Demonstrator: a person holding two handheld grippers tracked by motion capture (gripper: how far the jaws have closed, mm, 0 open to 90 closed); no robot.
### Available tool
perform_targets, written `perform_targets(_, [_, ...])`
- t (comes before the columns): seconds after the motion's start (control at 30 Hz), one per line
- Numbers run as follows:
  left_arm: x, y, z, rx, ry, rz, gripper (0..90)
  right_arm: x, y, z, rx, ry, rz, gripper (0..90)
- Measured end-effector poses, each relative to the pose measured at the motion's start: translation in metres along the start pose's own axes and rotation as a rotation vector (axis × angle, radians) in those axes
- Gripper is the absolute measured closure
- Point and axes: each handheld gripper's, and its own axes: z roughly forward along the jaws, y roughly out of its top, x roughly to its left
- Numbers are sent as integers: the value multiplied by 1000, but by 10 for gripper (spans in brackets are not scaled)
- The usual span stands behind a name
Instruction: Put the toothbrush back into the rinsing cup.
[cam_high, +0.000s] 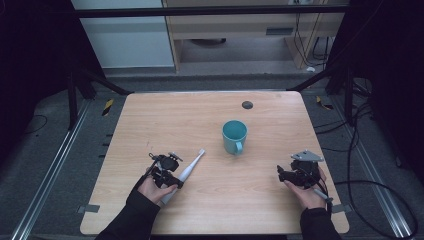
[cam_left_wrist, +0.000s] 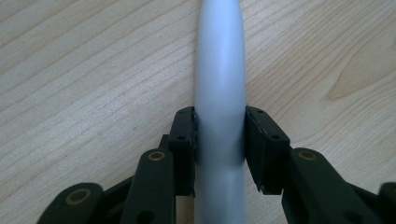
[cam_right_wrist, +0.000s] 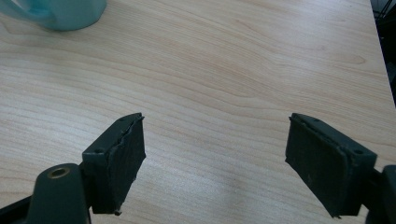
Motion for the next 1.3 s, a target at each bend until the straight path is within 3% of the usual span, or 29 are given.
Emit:
perform_targets(0.43, [0,4,0,34,-9,25,648,0,0,0,5,4,1,198])
perform_targets(0.97, [-1,0,-1,23,-6,90,660,0,0,0,7,5,2,200])
perform_targets(1.17, [3,-3,-17,-23,-21,105,660,-2,0,0,7,1,3,200])
perform_targets(1.3, [6,-6,-30,-73,-13,92,660,-2,-1,0,7,1,2,201])
